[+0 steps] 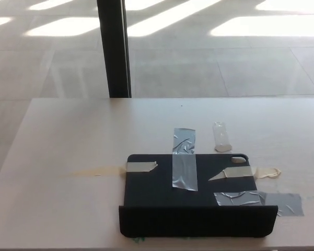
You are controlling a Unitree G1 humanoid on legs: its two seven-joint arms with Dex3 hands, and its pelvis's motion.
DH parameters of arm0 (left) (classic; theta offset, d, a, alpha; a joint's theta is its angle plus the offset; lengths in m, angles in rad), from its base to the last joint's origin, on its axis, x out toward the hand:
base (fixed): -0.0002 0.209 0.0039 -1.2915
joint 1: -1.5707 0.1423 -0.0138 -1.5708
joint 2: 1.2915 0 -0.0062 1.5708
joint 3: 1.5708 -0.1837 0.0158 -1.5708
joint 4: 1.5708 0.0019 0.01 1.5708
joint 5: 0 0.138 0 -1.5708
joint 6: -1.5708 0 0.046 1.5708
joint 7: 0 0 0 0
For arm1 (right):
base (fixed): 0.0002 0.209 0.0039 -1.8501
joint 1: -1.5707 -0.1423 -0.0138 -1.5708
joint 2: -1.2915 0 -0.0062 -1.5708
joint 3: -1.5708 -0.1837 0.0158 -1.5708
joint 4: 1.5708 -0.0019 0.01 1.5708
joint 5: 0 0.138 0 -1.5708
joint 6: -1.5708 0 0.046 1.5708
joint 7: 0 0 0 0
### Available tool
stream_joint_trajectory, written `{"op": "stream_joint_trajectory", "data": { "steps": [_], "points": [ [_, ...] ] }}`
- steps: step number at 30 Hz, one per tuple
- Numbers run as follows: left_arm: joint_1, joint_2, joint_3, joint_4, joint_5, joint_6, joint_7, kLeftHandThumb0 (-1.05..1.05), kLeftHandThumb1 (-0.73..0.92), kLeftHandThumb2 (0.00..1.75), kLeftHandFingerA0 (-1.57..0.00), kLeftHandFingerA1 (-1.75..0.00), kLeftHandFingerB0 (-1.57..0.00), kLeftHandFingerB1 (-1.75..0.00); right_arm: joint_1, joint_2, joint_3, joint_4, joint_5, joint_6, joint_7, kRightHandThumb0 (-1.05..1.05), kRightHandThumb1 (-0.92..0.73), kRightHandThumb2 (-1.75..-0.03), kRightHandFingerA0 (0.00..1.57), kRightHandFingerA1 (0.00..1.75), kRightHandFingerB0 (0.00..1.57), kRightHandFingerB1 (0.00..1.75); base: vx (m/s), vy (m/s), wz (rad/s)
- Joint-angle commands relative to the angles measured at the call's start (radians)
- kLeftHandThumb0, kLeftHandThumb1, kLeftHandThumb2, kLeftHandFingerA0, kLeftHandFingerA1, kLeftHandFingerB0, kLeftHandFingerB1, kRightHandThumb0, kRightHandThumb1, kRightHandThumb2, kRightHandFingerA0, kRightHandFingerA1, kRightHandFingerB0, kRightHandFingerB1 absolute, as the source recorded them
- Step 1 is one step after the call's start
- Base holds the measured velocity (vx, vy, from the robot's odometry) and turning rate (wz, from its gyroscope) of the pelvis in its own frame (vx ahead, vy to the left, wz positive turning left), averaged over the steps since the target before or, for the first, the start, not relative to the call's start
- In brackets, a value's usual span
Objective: The robot uses its right hand to open a folded tablet cover kept in the middle of the desk
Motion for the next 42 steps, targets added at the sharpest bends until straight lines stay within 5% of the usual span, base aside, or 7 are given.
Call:
{"op": "stream_joint_trajectory", "data": {
  "steps": [1, 21, 25, 26, 29, 30, 42],
  "points": [
    [-0.004, 0.038, 0.03, 0.027, -0.052, 0.022, -0.054, -0.91, 0.38, 0.99, -0.57, -1.0, -0.41, -0.87, -0.117, -0.096, 0.42, -0.318, -0.284, 0.068, 0.161, -0.88, -0.81, -0.66, 0.25, 0.54, 0.25, 0.29, 0.0, 0.0, 0.0],
    [-0.007, 0.043, 0.039, 0.032, -0.056, 0.029, -0.059, -0.82, 0.51, 0.73, -0.48, -1.12, -0.33, -0.97, -0.182, -0.156, 0.872, -0.183, -0.679, -0.107, 0.214, -0.86, -0.75, -0.64, 0.17, 0.47, 0.25, 0.29, 0.0, 0.0, 0.0],
    [-0.005, 0.044, 0.036, 0.032, -0.05, 0.022, -0.058, -0.89, 0.39, 0.99, -0.6, -1.0, -0.41, -0.86, -0.2, -0.164, 0.926, -0.162, -0.694, -0.117, 0.222, -0.87, -0.78, -0.64, 0.16, 0.5, 0.25, 0.3, 0.0, 0.0, 0.0],
    [-0.006, 0.043, 0.036, 0.033, -0.05, 0.022, -0.058, -0.89, 0.4, 0.99, -0.6, -1.01, -0.4, -0.87, -0.205, -0.162, 0.95, -0.153, -0.712, -0.128, 0.214, -0.84, -0.6, -1.02, 0.12, 0.55, 0.18, 0.43, 0.0, 0.0, 0.0],
    [-0.011, 0.041, 0.048, 0.035, -0.061, 0.034, -0.054, -0.9, 0.4, 1.0, -0.59, -1.01, -0.4, -0.87, -0.214, -0.165, 0.981, -0.147, -0.724, -0.125, 0.213, -0.85, -0.6, -1.02, 0.11, 0.55, 0.17, 0.43, 0.0, 0.0, 0.0],
    [-0.014, 0.042, 0.043, 0.035, -0.055, 0.032, -0.056, -0.86, 0.39, 0.99, -0.59, -0.99, -0.37, -0.85, -0.224, -0.163, 1.006, -0.14, -0.742, -0.13, 0.218, -0.87, -0.79, -0.65, 0.16, 0.54, 0.25, 0.3, 0.0, 0.0, 0.0],
    [-0.028, 0.049, 0.032, 0.034, -0.035, 0.024, -0.051, -0.88, 0.51, 0.7, -0.47, -1.1, -0.34, -0.96, -0.271, -0.126, 1.197, -0.058, -0.862, -0.106, 0.206, -0.88, -0.74, -0.63, 0.19, 0.53, 0.28, 0.33, 0.0, 0.0, 0.0]
  ]
}}
